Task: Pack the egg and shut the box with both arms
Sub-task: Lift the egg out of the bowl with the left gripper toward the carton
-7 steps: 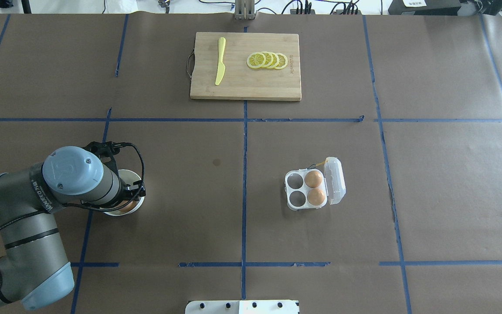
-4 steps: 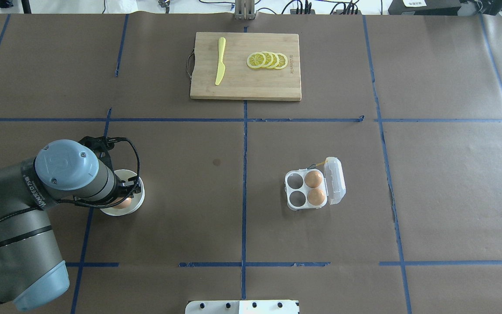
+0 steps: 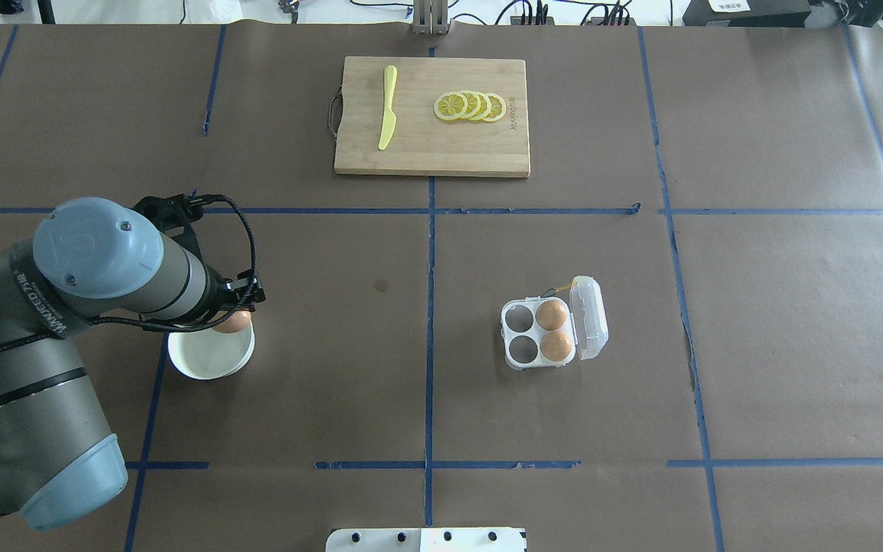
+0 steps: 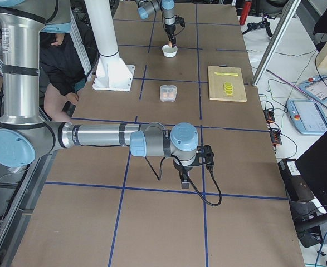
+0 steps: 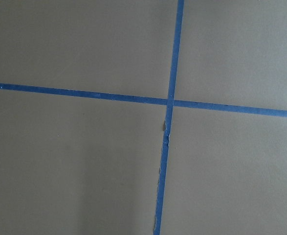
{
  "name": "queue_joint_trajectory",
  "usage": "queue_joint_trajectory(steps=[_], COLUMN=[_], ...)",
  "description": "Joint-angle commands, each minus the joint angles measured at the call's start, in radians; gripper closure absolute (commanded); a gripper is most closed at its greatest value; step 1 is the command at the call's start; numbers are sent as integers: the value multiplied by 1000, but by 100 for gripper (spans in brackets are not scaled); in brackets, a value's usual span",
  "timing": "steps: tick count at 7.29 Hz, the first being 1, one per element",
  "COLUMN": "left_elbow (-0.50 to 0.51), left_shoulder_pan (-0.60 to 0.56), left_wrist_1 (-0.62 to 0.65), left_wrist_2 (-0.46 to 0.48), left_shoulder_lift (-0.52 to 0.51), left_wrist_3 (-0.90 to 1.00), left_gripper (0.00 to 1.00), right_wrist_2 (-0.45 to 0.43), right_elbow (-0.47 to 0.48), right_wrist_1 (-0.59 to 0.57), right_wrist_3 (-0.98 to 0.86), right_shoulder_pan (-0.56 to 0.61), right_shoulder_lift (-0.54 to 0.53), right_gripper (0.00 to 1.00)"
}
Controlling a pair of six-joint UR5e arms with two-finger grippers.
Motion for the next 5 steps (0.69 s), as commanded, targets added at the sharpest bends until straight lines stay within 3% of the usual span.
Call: queue_joint_trajectory(steps=[1, 3, 5], left_elbow=[10, 165, 316], left_shoulder_pan=[13, 74, 137], left_wrist_1=[-113, -494, -603], left_wrist_2=[-7, -4, 2], left_shoulder_lift=[-119, -162, -281], left_wrist_3=[-155, -296, -329], left_gripper=[100, 100, 100], right_wrist_2=[0, 6, 6], right_elbow=[-1, 0, -1], right_wrist_1=[0, 0, 0], right_wrist_3=[0, 0, 0], right_shoulder_pan=[0, 0, 0], right_shoulder_lift=[0, 0, 0], right_gripper=[0, 0, 0])
